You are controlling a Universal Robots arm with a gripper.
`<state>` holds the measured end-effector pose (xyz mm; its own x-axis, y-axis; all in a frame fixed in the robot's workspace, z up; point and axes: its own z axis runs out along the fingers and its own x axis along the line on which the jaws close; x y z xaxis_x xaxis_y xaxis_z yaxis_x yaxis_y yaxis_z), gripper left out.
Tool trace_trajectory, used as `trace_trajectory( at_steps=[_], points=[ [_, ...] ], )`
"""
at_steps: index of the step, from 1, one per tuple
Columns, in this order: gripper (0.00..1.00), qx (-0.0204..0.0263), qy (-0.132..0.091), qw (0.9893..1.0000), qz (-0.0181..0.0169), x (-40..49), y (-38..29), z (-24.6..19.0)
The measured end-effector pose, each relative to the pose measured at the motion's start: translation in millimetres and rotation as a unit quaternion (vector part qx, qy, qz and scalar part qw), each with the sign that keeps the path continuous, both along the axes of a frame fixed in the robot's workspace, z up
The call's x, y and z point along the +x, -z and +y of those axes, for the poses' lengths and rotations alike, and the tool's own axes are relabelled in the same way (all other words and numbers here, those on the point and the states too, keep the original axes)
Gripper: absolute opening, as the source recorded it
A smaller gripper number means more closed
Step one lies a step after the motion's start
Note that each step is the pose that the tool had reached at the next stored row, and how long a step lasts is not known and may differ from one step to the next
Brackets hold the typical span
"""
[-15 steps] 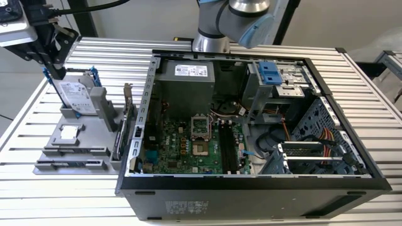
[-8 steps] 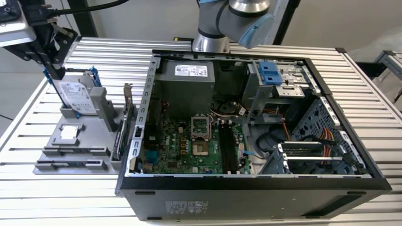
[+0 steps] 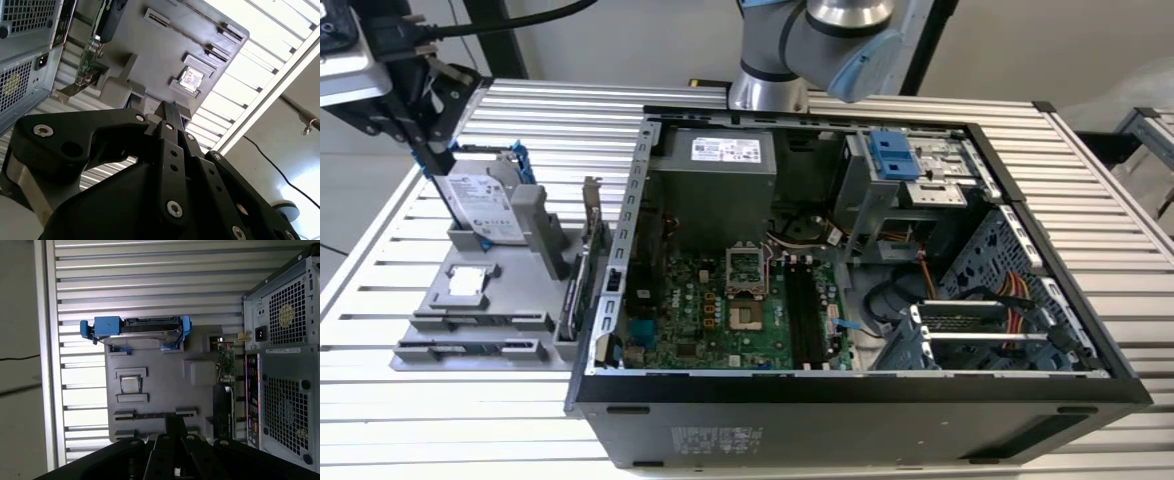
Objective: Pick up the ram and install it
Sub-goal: 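Reach for the ram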
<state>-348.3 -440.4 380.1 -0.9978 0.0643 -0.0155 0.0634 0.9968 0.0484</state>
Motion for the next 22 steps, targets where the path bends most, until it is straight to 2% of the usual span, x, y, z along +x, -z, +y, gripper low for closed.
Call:
trace_trajectory(
  at_steps=[3,4,15,22],
  points=[
    [0.0,0.0001,0.0,1.0,-0.0001,-0.1,0.2,-0.7],
    [0.0,0.0,-0.001,1.0,0.0,-0.5,1.5,-2.8],
    [0.0,0.0,-0.002,1.0,-0.0001,-1.0,2.0,-4.9],
    [0.0,0.0,-0.002,1.0,0.0,-0.9,2.0,-8.2]
  ],
)
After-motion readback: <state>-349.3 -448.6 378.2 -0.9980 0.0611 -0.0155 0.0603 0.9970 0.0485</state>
